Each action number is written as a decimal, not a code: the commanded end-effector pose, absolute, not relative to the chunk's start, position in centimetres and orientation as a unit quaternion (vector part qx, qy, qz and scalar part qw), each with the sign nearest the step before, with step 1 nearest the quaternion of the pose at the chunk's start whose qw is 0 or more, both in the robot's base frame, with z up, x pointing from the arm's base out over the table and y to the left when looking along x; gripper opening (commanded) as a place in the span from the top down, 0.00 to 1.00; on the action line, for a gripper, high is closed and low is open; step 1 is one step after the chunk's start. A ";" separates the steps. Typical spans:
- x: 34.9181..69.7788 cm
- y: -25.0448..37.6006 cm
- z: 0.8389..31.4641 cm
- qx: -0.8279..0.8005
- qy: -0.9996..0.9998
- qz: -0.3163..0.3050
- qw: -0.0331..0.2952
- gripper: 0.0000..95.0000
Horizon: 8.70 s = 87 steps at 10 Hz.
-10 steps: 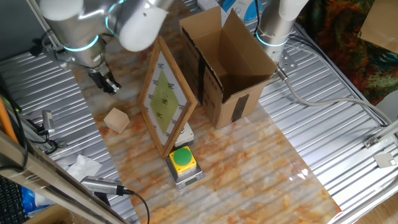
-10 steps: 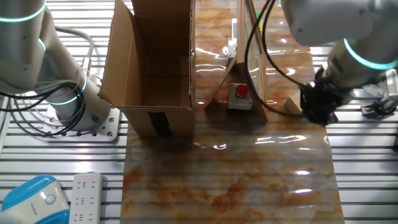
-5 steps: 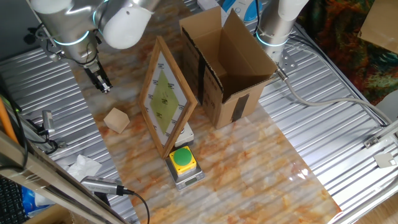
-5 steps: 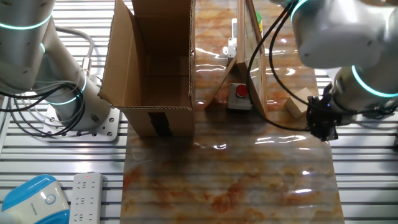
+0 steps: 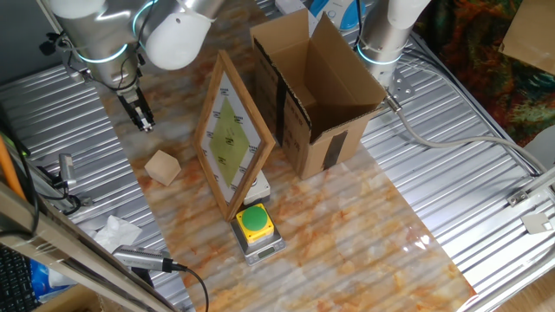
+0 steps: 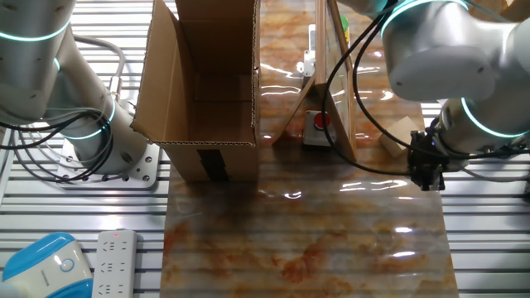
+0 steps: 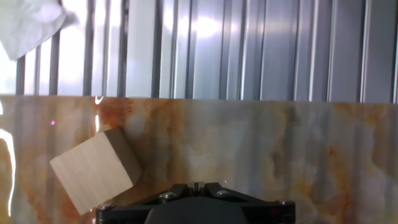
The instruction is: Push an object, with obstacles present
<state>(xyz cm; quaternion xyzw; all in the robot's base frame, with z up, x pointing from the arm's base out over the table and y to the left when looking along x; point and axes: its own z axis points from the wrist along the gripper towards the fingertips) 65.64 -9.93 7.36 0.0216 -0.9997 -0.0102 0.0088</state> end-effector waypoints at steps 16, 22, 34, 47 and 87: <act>65.5 -9.9 7.7 0.048 -0.999 -0.016 0.019 1.00; 65.5 -9.9 7.7 0.042 -0.999 0.003 0.029 1.00; 65.5 -9.9 7.7 -0.005 -0.999 0.021 0.030 1.00; 69.0 -7.7 7.5 0.007 -1.000 0.001 0.025 1.00; 73.1 -3.4 7.2 -0.022 -0.998 0.027 0.044 1.00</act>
